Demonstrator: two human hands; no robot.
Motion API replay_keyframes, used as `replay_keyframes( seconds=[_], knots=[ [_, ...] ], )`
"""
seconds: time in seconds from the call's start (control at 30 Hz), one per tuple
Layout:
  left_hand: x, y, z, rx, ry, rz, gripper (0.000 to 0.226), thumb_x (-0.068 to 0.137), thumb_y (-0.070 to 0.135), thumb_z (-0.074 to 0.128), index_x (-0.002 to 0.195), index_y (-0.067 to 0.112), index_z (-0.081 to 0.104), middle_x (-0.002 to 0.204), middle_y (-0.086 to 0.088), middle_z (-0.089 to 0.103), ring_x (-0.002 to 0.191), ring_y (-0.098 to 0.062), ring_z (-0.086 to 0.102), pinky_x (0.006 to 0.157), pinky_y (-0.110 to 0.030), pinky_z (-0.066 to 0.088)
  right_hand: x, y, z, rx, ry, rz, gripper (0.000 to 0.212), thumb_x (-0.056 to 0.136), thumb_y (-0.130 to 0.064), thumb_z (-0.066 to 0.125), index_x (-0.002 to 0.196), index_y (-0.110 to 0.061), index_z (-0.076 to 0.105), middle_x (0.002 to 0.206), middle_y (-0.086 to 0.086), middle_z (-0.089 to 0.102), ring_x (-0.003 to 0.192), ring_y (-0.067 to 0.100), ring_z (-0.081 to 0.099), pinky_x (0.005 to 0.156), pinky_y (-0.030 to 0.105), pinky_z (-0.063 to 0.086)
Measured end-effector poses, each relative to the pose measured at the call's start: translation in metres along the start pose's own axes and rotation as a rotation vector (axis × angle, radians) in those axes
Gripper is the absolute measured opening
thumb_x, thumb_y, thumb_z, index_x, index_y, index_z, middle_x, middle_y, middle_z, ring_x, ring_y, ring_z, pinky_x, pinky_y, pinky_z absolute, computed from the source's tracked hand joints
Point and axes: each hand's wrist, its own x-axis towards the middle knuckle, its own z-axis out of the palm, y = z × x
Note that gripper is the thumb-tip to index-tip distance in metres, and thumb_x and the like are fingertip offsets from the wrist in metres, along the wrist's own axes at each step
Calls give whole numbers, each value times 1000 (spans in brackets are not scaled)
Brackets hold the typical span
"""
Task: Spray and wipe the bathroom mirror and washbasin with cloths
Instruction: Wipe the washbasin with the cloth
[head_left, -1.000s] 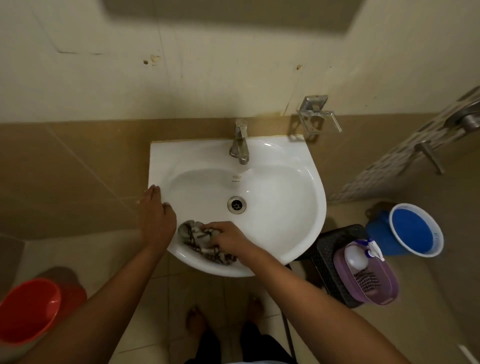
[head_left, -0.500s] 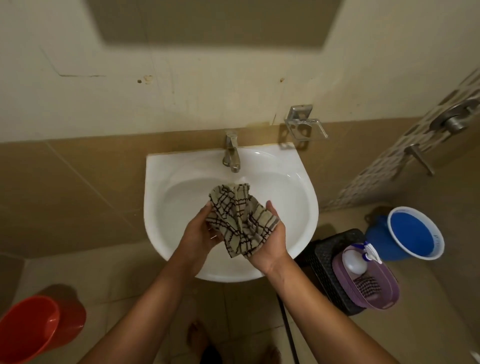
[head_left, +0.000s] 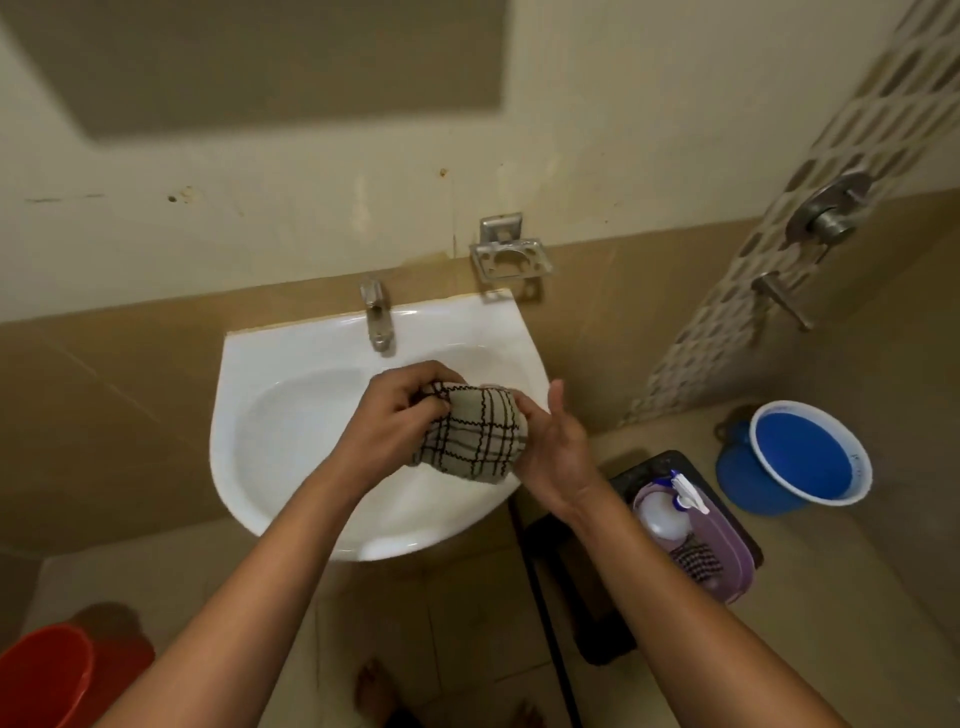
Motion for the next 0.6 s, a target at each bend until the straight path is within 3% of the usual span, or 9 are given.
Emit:
replay_keyframes(
  seconds=[0.1,0.17,0.23,0.37,0.43,0.5,0.6],
  knots=[
    [8,18,24,119,-100,80,30,74,9,42,86,20,68,83,6,67,81,-6,61,65,-19,49,-10,-30,-10,-418,-41,-81,51,74,-52,76,111,-17,66,108,7,67,101,21,64,83,39,55],
    [13,27,39,140,-138,118,33,72,5,40,82,21,67,81,6,67,81,-11,61,67,-23,48,-15,-41,-17,-551,-44,-121,35,73,-26,82,100,-12,65,98,4,69,94,19,68,81,39,58],
    [17,32,50,85,-122,130,34,70,-1,39,81,17,67,79,4,66,78,-9,60,67,-20,46,-20,-48,-22,-616,-38,-149,33,70,-12,85,96,-7,64,94,5,69,92,21,69,84,45,60],
    [24,31,68,-129,-51,59,41,79,-18,38,99,7,64,92,-12,67,85,-12,63,71,-22,52,-23,-52,-33,-706,44,-183,26,72,-7,86,89,-5,66,91,13,72,92,30,72,81,50,60],
    [29,20,69,-207,-84,-23,36,85,-7,52,114,11,61,100,-8,70,92,-12,66,76,-21,53,-23,-54,-38,-687,108,-213,25,72,-8,86,86,-2,65,88,16,72,87,31,72,76,48,62],
    [37,9,69,-209,-155,-125,37,81,9,72,116,14,62,100,2,74,95,-9,68,77,-19,52,-22,-59,-45,-600,181,-200,23,73,-4,84,85,-3,65,81,9,72,82,24,73,72,40,62],
    [51,-1,72,-165,-239,-166,30,85,17,74,114,12,67,104,0,76,99,-14,71,80,-25,56,-20,-65,-52,-491,237,-138,21,73,-5,85,85,-9,68,80,1,73,79,19,71,71,36,59]
  ],
)
